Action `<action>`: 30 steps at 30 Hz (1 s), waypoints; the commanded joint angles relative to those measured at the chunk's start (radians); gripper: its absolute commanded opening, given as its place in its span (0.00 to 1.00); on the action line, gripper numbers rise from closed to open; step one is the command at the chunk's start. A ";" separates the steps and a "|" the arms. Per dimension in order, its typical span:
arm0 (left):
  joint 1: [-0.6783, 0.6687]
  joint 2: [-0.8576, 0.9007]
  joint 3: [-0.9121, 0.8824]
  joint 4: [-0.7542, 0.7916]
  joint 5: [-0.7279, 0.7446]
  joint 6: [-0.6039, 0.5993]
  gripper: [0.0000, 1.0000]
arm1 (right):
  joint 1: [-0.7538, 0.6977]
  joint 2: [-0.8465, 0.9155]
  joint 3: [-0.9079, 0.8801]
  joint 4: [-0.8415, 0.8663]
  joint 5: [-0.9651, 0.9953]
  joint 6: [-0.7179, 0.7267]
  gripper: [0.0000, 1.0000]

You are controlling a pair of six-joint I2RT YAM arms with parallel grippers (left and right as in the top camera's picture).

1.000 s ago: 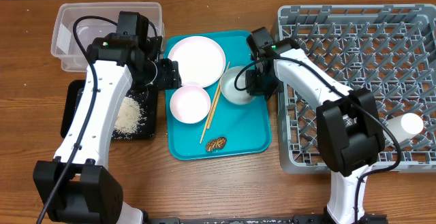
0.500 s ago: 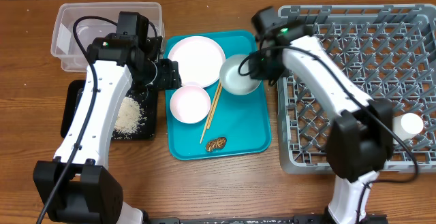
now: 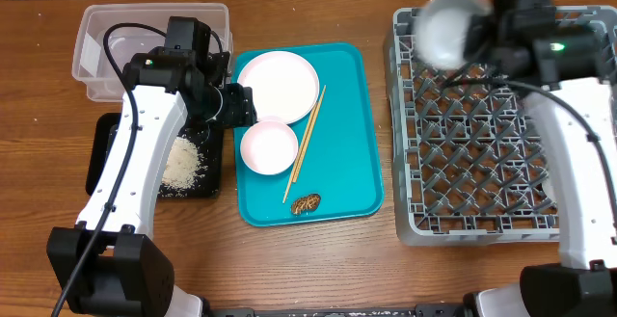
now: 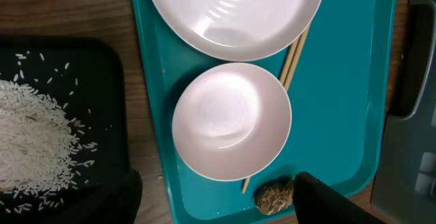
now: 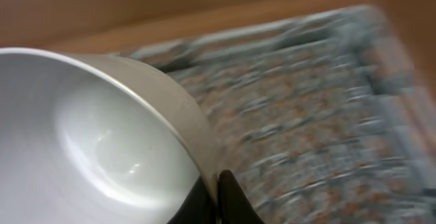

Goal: Sort waste into correct bins and load items into the dishwasher
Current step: 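Lift the grey bowl with the right gripper toward the dish rack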

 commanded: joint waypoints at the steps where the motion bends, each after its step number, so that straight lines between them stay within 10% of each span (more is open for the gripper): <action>1: -0.002 -0.018 0.017 -0.001 -0.021 0.023 0.73 | -0.109 0.002 0.016 0.080 0.243 -0.032 0.04; 8: -0.002 -0.018 0.017 0.000 -0.024 0.023 0.73 | -0.344 0.069 0.015 0.277 0.288 -0.086 0.04; 15: -0.002 -0.018 0.017 -0.008 -0.024 0.023 0.73 | -0.424 0.239 0.014 0.305 0.876 0.036 0.04; 30: -0.002 -0.018 0.017 -0.019 -0.024 0.022 0.73 | -0.394 0.489 0.014 0.248 0.850 0.116 0.04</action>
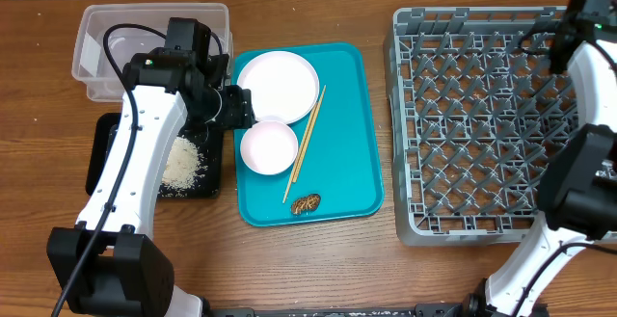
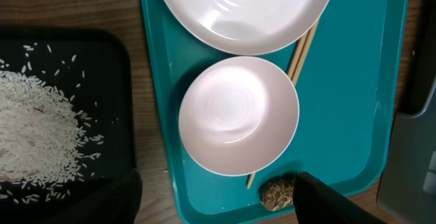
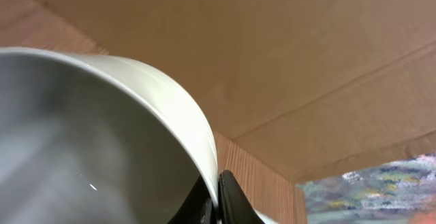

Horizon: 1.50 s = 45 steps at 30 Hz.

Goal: Sort waste into correct bins and load items into the dishwasher
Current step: 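Lift the grey bowl with the right gripper toward the dish rack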

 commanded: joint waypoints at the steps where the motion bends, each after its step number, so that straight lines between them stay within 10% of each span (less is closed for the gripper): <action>1: -0.002 -0.018 0.017 0.000 -0.005 0.022 0.73 | 0.008 0.008 0.014 -0.018 -0.016 0.070 0.04; 45: -0.002 -0.018 0.017 -0.022 -0.002 0.019 0.73 | 0.051 0.030 -0.046 0.005 0.158 0.152 0.04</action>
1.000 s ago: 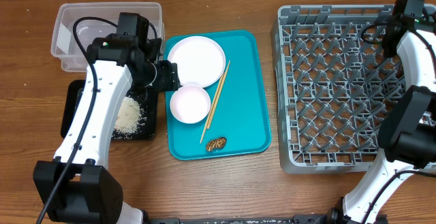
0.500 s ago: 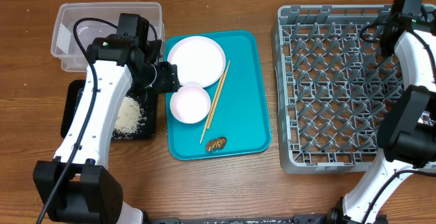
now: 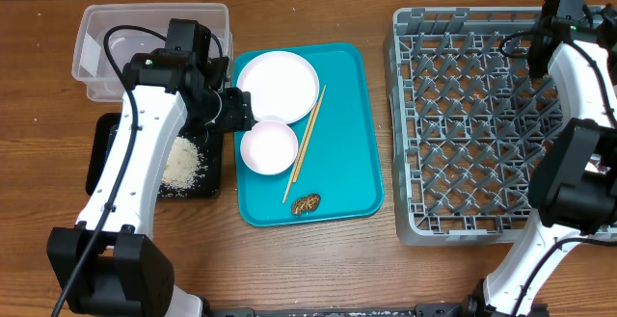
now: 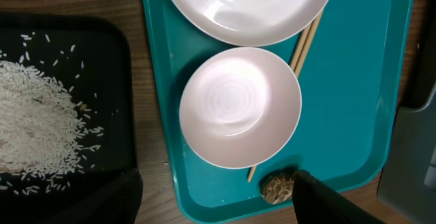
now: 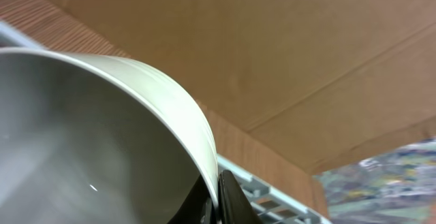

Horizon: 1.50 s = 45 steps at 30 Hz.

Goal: Sort waste into correct bins and load items into the dishwasher
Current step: 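Lift the grey bowl with the right gripper toward the dish rack, then lower the grey bowl into the rack's back right and open the right gripper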

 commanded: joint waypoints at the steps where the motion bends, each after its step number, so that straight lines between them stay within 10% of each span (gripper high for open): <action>1: -0.002 -0.018 0.017 0.002 -0.003 0.019 0.73 | -0.005 0.010 -0.005 0.008 0.103 0.005 0.04; 35: -0.002 -0.018 0.017 0.002 -0.002 0.019 0.73 | 0.011 0.068 -0.005 -0.054 -0.120 0.005 0.04; 45: -0.002 -0.018 0.017 0.005 -0.002 0.019 0.73 | 0.100 0.064 -0.005 -0.214 -0.333 0.037 0.31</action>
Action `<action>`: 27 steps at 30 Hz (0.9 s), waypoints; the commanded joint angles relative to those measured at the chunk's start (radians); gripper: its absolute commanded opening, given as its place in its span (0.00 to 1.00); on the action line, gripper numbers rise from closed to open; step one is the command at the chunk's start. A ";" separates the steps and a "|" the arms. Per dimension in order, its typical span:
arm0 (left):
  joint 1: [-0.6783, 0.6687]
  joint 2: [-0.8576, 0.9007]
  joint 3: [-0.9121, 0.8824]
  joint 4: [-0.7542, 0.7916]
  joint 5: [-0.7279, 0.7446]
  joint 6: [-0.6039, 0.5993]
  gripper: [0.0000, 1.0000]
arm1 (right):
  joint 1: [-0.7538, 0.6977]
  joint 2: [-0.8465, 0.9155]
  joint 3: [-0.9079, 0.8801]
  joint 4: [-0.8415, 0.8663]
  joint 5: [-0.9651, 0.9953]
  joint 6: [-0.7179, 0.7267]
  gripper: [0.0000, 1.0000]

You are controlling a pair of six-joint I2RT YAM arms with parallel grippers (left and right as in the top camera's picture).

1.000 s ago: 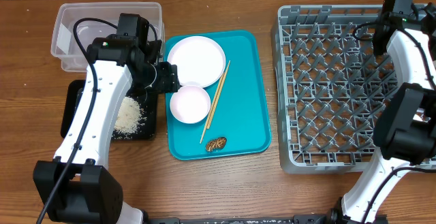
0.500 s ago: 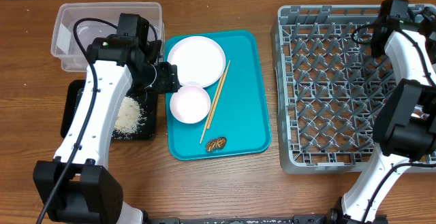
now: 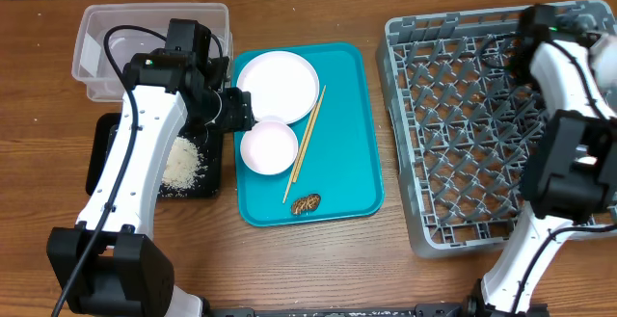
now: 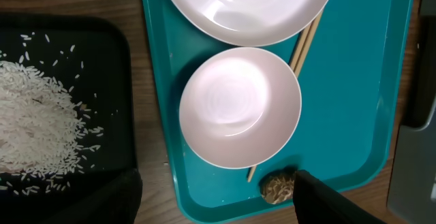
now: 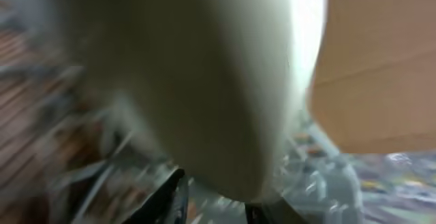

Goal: Sort waste into correct bins and load items into the dishwasher
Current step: 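Lower the grey bowl into the rack's back right and open the right gripper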

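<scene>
A pale pink bowl [image 4: 240, 106] and a white plate [image 4: 248, 6] sit on the teal tray [image 3: 347, 115], with chopsticks [image 3: 304, 144] beside them and a brown food scrap [image 4: 276, 186] at the tray's near edge. My left gripper [image 4: 218, 203] hangs open above the bowl, holding nothing. A white bowl [image 5: 204, 81] fills the blurred right wrist view, convex side toward the camera. The right gripper [image 5: 218, 200] shows its fingers apart just under that bowl, over the grey dish rack [image 3: 482, 134] at its far side. The overhead view hides the white bowl.
A black tray with spilled rice [image 3: 183, 168] lies left of the teal tray. Behind it stands a clear plastic bin [image 3: 96, 57]. The rack sits skewed on the wooden table, its near corner close to the table's front edge.
The right gripper's fingers, then pinched on the white bowl's rim, now stand apart under it. The rack has turned and slid toward the front left. The left arm has not moved.
The right gripper first held the white bowl by its rim above the rack's far left. It then stood beyond the rack's far right corner, still holding it, then back over the far edge. Now the fingers are apart and the rack sits askew. The left gripper stayed open over the tray.
</scene>
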 commanded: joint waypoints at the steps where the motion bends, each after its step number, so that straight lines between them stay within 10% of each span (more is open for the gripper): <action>1: -0.002 -0.018 0.017 0.004 -0.002 0.019 0.73 | 0.045 0.003 -0.004 -0.020 -0.095 0.029 0.31; 10: -0.002 -0.018 0.017 0.004 -0.003 0.020 0.73 | 0.065 -0.116 0.002 -0.082 -0.240 0.063 0.42; 20: -0.002 -0.018 0.017 0.003 -0.003 0.019 0.74 | 0.056 -0.321 0.004 -0.282 -0.842 -0.122 0.49; 27: -0.002 -0.018 0.017 0.006 -0.006 0.019 0.75 | 0.074 -0.317 -0.032 -0.549 -1.049 -0.148 0.10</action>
